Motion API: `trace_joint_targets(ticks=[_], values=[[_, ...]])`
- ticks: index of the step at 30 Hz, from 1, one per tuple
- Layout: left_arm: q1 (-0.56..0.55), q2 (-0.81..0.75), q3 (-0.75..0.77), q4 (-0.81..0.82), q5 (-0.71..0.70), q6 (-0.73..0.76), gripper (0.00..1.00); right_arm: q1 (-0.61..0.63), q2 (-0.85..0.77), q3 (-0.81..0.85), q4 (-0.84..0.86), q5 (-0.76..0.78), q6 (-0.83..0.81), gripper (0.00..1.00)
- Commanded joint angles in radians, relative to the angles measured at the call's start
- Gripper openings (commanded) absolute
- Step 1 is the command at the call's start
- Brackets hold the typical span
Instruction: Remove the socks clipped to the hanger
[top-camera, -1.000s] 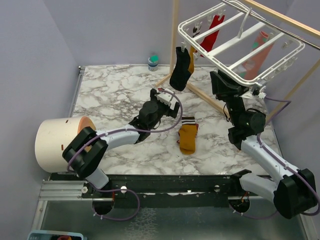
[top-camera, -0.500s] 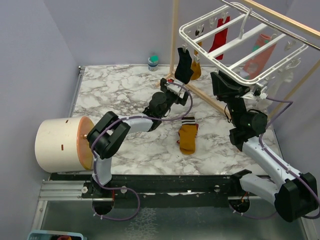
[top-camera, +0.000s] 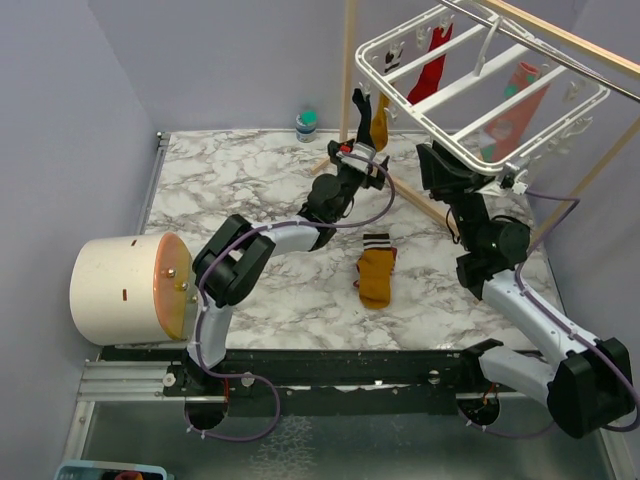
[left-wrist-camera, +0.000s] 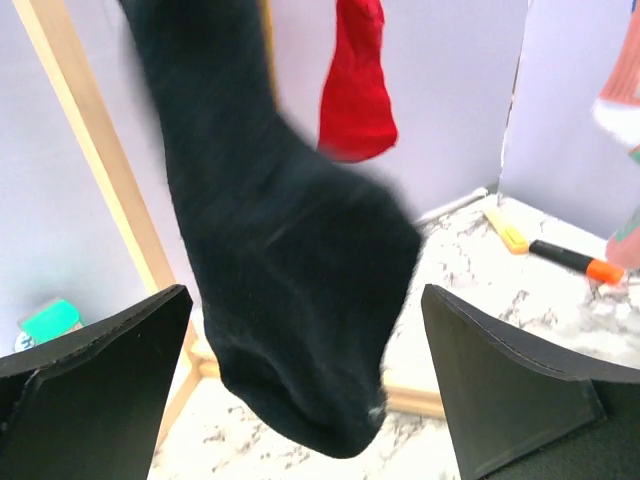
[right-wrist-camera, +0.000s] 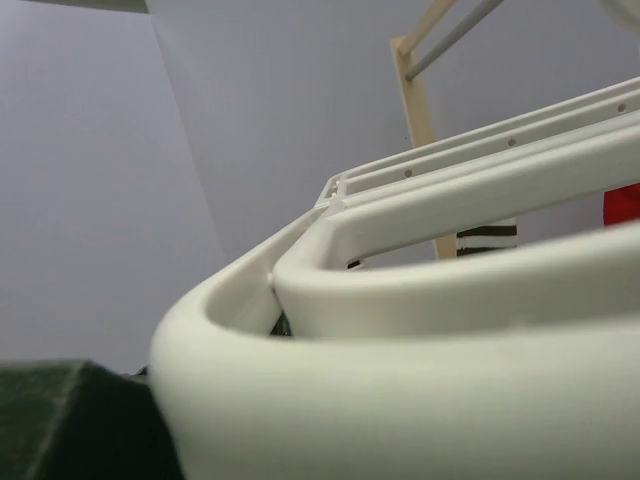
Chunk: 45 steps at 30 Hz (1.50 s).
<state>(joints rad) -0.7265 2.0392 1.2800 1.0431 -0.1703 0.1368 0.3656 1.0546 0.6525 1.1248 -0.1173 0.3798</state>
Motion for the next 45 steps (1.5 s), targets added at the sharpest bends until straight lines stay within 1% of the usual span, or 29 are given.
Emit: trace_joint_targets(ticks=[1,3,4,5,6,7,8,9,12,13,14,15,16,17,18,20,22,26,29,32,37,40,45], values=[[0.005,0.054,0.068,0.044,0.019,-0.015,0.99,0.006,0.018,0.026,-0.018,-0.050,-0.013,0.28],[0.010,0.066,0.082,0.041,0.002,-0.015,0.99,0.006,0.017,0.029,-0.025,-0.051,-0.017,0.28],[0.014,0.072,0.091,0.033,-0.015,-0.017,0.96,0.006,0.016,0.032,-0.030,-0.051,-0.018,0.28],[0.017,0.079,0.103,0.013,-0.039,-0.018,0.86,0.006,0.017,0.034,-0.034,-0.049,-0.019,0.28],[0.020,0.083,0.116,-0.012,-0.060,-0.019,0.65,0.006,0.016,0.035,-0.038,-0.049,-0.019,0.28],[0.024,0.085,0.122,-0.028,-0.079,-0.018,0.34,0.006,0.017,0.038,-0.041,-0.048,-0.021,0.28],[0.027,0.083,0.120,-0.029,-0.098,-0.019,0.04,0.006,0.018,0.040,-0.044,-0.046,-0.021,0.29],[0.030,0.081,0.113,-0.029,-0.112,-0.019,0.00,0.006,0.019,0.040,-0.047,-0.046,-0.021,0.29],[0.040,0.056,0.089,-0.028,-0.102,-0.012,0.00,0.006,0.019,0.040,-0.056,-0.038,-0.023,0.30],[0.039,0.044,0.078,-0.027,-0.099,-0.007,0.00,0.006,0.018,0.041,-0.060,-0.035,-0.024,0.31],[0.040,0.030,0.062,-0.025,-0.095,-0.003,0.00,0.006,0.017,0.041,-0.068,-0.028,-0.020,0.35],[0.040,0.013,0.046,-0.024,-0.092,-0.001,0.00,0.006,0.016,0.043,-0.080,-0.019,-0.016,0.44],[0.040,-0.007,0.028,-0.021,-0.091,0.000,0.00,0.006,0.014,0.048,-0.097,-0.017,-0.012,0.56],[0.040,-0.026,0.006,-0.018,-0.089,0.001,0.00,0.006,0.010,0.055,-0.122,-0.019,-0.010,0.65],[0.040,-0.049,-0.015,-0.013,-0.087,0.000,0.00,0.006,0.004,0.060,-0.152,-0.025,-0.009,0.71],[0.040,-0.093,-0.061,-0.009,-0.083,0.000,0.00,0.006,-0.017,0.052,-0.204,-0.031,-0.011,0.78],[0.040,-0.137,-0.109,-0.008,-0.071,-0.002,0.00,0.006,-0.043,0.013,-0.218,-0.028,-0.017,0.82],[0.034,-0.228,-0.211,-0.005,-0.058,-0.028,0.00,0.006,-0.111,-0.083,-0.243,-0.027,-0.030,0.84],[0.011,-0.304,-0.302,-0.002,-0.063,-0.055,0.00,0.006,-0.159,-0.155,-0.275,-0.026,-0.007,0.84],[-0.048,-0.357,-0.382,0.005,-0.096,-0.035,0.00,0.008,-0.188,-0.225,-0.287,-0.044,0.026,0.84],[-0.176,-0.414,-0.477,0.011,-0.191,0.068,0.00,0.025,-0.198,-0.317,-0.258,-0.053,0.067,0.84],[-0.225,-0.434,-0.513,0.012,-0.233,0.090,0.00,0.045,-0.197,-0.326,-0.239,-0.029,0.061,0.84],[-0.256,-0.448,-0.550,0.012,-0.273,0.070,0.00,0.073,-0.162,-0.265,-0.206,0.015,0.019,0.84]])
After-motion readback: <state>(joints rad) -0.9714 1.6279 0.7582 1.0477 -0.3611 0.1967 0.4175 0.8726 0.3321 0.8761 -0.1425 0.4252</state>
